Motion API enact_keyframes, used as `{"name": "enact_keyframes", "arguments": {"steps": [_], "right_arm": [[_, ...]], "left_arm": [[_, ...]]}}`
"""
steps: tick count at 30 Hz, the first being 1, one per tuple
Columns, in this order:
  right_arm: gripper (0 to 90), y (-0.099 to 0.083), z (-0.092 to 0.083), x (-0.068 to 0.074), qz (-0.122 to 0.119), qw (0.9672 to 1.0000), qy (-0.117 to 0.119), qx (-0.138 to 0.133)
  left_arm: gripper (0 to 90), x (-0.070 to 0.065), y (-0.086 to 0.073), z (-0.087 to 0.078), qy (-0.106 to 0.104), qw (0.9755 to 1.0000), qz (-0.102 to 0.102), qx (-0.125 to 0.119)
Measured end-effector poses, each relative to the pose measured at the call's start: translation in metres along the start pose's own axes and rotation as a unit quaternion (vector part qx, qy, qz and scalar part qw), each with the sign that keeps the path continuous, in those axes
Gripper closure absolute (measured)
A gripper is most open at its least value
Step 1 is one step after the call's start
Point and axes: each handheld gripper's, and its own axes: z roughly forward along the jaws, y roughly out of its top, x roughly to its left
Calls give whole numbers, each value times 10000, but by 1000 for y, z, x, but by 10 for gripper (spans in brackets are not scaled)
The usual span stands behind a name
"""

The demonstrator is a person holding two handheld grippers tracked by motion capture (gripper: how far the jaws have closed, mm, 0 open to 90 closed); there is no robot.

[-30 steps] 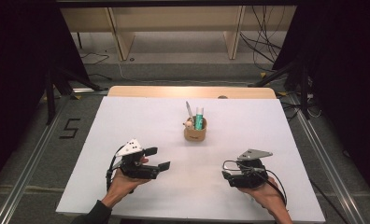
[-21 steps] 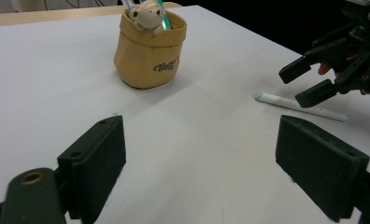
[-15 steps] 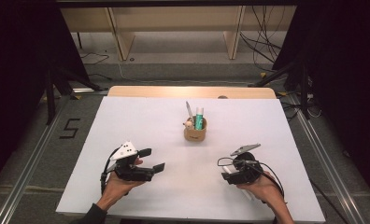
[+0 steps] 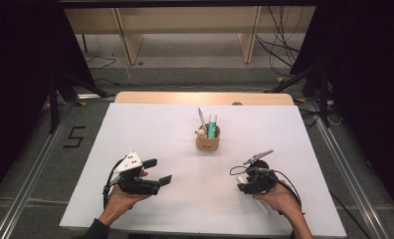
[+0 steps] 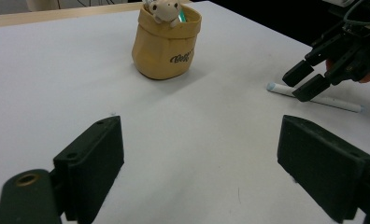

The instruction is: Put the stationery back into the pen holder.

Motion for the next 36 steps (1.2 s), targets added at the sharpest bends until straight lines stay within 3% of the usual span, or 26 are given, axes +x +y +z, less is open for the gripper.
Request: {"name": "enact_keyframes", "arguments": {"steps": [9,19,36], "right_arm": [[607,-1,1,0,31,9999,-32,145],[683,2,2,5,-47,9992,-278,295],[786,9,4,7,-68,9981,-436,433]], "left_arm": [[133,2,-3,-4,56,10000,-48,-31],[132,0,-4,-4,84,9999,71,30],[135,2,-4,-4,78,10000,9,0]]}}
